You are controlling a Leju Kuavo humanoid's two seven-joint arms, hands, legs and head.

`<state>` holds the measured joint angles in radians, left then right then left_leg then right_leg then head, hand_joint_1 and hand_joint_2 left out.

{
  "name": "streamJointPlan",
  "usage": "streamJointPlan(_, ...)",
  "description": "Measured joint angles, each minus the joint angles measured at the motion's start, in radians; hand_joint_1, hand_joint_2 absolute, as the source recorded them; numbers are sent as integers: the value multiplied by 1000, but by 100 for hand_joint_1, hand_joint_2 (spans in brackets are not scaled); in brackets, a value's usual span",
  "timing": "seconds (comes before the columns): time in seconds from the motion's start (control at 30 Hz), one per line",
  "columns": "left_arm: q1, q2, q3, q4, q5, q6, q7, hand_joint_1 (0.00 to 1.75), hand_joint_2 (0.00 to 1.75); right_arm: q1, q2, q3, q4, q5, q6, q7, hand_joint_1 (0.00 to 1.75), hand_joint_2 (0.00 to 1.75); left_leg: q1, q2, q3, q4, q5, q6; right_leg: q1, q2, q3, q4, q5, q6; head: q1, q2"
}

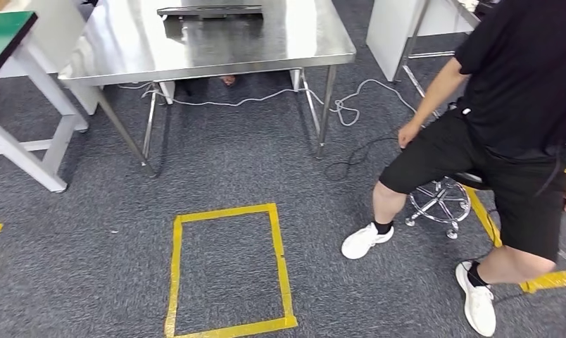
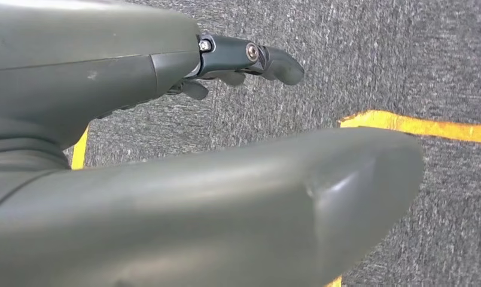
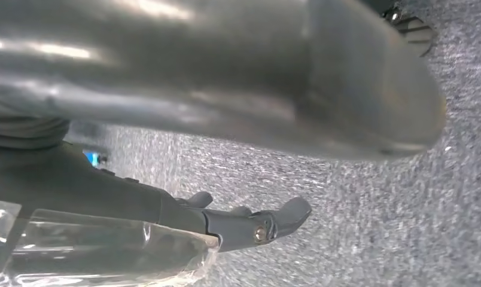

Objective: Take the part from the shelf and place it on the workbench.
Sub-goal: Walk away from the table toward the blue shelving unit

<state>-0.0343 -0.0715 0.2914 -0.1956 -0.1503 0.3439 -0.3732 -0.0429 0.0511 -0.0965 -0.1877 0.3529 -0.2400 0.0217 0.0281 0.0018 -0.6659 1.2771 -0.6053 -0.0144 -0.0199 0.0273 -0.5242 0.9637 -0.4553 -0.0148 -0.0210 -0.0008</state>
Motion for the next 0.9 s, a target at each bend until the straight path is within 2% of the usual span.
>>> streamJointPlan(0.03,0,0,0,0,0,0,0,0,0,1,0,0,0,0,0,0,0,0,0,-2,-2,3,12,4,4,14,0,0,1,-1,0,0)
streamJointPlan(0.07,1,0,0,0,0,0,0,0,0,3,0,0,1,0,0,0,0,0,-1,-6,16,-35,43,11,7,28,2,1,1,-1,0,0)
streamJointPlan(0.1,1,0,0,0,0,0,0,0,0,3,0,0,1,0,0,0,0,0,-2,-18,48,-104,84,20,10,42,5,1,1,-1,0,0)
streamJointPlan(0.17,1,2,0,1,0,0,0,0,0,2,3,1,1,0,0,0,0,0,-3,-65,107,-229,138,42,13,66,5,1,2,3,3,0)
streamJointPlan(0.2,1,3,0,1,-1,0,1,0,0,1,5,2,1,0,0,0,0,0,-5,-82,121,-261,147,51,11,77,1,1,5,7,3,0)
streamJointPlan(0.23,1,4,0,1,-1,0,1,0,0,0,7,3,1,0,1,0,0,0,-7,-88,124,-270,146,57,7,87,-4,1,8,13,2,0)
streamJointPlan(0.3,0,4,0,1,-1,0,1,0,0,0,8,4,1,0,1,0,0,0,-10,-64,129,-287,155,64,6,101,-14,-2,15,24,0,0)
streamJointPlan(0.33,-1,4,0,1,-1,0,1,0,0,0,7,5,2,0,1,0,0,0,-9,-51,135,-303,163,66,9,87,-23,5,11,26,0,0)
streamJointPlan(0.37,-1,3,0,1,-1,0,1,0,0,0,6,5,2,-1,1,0,0,0,-8,-37,140,-318,171,69,11,62,-39,30,-2,25,3,0)
streamJointPlan(0.43,0,2,0,1,-1,0,1,0,0,-4,4,5,2,-1,1,0,0,0,-10,-7,144,-335,181,72,9,6,-98,140,-53,17,7,0)
streamJointPlan(0.47,1,2,0,1,-1,0,1,0,0,-5,3,5,2,-2,1,0,0,0,-12,9,141,-335,182,73,4,-7,-131,206,-79,17,9,0)
streamJointPlan(0.5,2,1,0,2,-1,0,1,0,0,-6,2,5,2,-2,1,0,0,0,-12,24,139,-335,183,72,-1,-13,-155,255,-94,21,10,0)
streamJointPlan(0.53,2,1,0,2,-1,0,1,0,0,-5,1,5,2,-2,1,0,0,0,-12,39,137,-335,183,70,-5,-17,-161,271,-95,30,10,0)
streamJointPlan(0.57,2,1,0,2,-1,0,1,0,0,-3,0,5,2,-2,1,0,0,0,-12,51,135,-334,183,66,-10,-23,-145,246,-81,43,11,0)
streamJointPlan(0.6,2,0,0,2,-1,0,1,0,0,-2,-1,5,2,-2,1,0,0,0,-11,64,133,-331,183,62,-14,-34,-110,186,-58,56,11,0)
streamJointPlan(0.63,1,0,0,2,-1,0,1,0,0,-2,-2,5,2,-2,1,0,0,0,-11,75,132,-326,182,55,-18,-56,-66,108,-36,66,12,0)
streamJointPlan(0.67,1,-1,0,2,-1,0,1,0,0,-4,-2,6,2,-2,1,0,0,0,-13,86,129,-320,177,46,-17,-75,-28,45,-18,70,14,0)
streamJointPlan(0.7,0,0,0,1,-1,0,1,0,0,-6,-2,6,2,-2,1,0,0,0,-15,95,128,-313,172,37,-17,-87,-8,5,-9,66,14,0)
streamJointPlan(0.73,-1,0,0,1,-1,0,1,0,0,-7,-1,6,2,-1,1,0,0,0,-16,105,129,-309,167,29,-14,-91,-3,-10,-6,59,14,0)
streamJointPlan(0.77,-2,0,0,1,-1,0,1,0,0,-7,-2,6,2,-1,1,-1,0,0,-16,114,131,-308,163,22,-10,-81,-8,-7,-4,51,14,0)
streamJointPlan(0.8,-3,0,0,1,-1,0,1,0,0,-5,-2,6,2,0,1,-1,0,0,-12,118,134,-306,160,15,-13,-69,-12,-7,-2,41,13,0)
streamJointPlan(0.83,-4,0,0,1,-1,0,1,0,0,-3,-3,6,2,-1,1,-1,0,0,-8,108,133,-299,153,9,-15,-59,-11,-7,1,34,12,0)
streamJointPlan(0.87,-4,0,0,1,-1,0,1,0,0,-2,-3,6,3,-1,1,0,0,0,-4,87,127,-280,135,3,-18,-50,-10,-7,5,25,11,0)
streamJointPlan(0.9,-4,0,0,1,-1,0,1,0,0,-2,-2,6,3,-2,1,0,0,0,-1,58,110,-236,100,-1,-20,-41,-10,-8,10,18,10,0)
